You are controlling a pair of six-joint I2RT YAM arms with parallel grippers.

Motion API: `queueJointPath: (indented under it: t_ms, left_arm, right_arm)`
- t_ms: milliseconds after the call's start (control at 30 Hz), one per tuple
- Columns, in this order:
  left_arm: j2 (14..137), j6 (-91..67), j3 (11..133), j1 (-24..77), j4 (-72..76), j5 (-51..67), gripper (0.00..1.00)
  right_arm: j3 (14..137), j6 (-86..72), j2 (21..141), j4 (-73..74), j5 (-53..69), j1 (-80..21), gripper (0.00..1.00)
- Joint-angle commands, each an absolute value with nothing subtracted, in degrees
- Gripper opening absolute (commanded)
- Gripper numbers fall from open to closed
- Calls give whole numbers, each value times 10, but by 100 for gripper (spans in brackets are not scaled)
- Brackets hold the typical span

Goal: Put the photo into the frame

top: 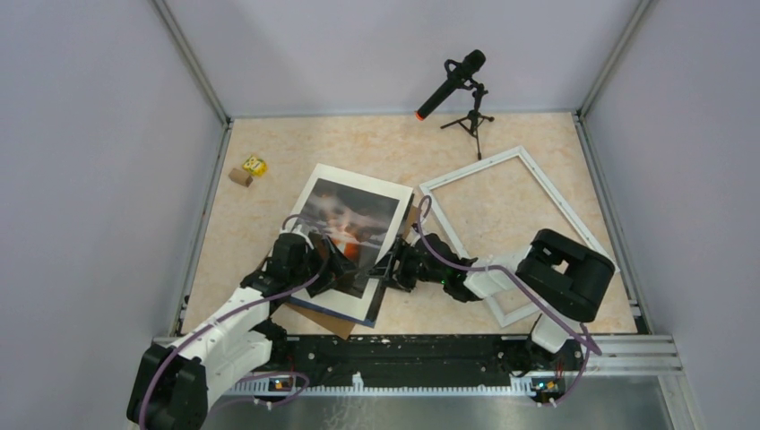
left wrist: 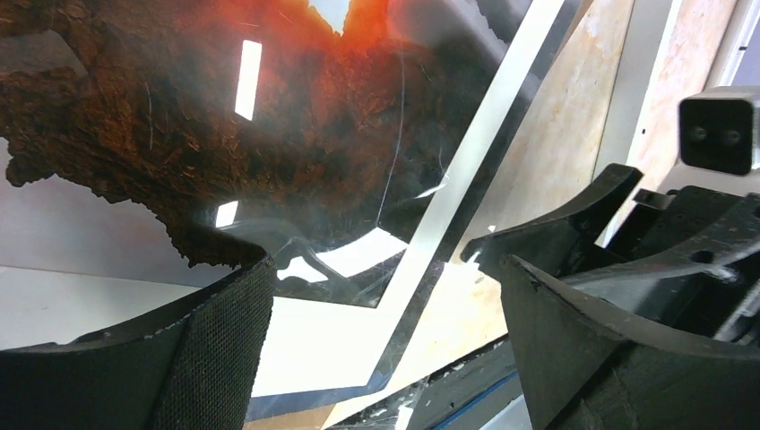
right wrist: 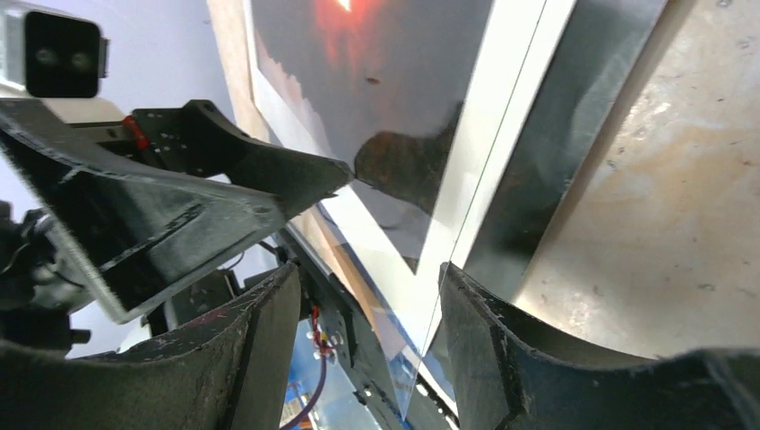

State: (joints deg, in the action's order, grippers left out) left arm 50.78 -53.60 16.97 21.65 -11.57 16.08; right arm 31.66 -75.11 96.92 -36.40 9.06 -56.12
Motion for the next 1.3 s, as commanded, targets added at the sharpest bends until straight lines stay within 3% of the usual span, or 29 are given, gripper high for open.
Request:
queueJointPath:
  t_ms: [0, 767, 967, 1267]
  left_arm:
    - [514, -520, 160, 219, -165, 173, 98]
    - [494, -522, 199, 219, -192, 189, 98]
    - [497, -516, 207, 219, -195, 187, 98]
    - [501, -444, 266, 219, -202, 204, 98]
  right_arm:
    - [334, -736, 913, -352, 65, -563, 57]
    - [345, -755, 990, -449, 32, -557, 54]
    - [345, -754, 1028, -499, 53, -554, 44]
    - [358, -727, 1050, -516, 68, -548, 16]
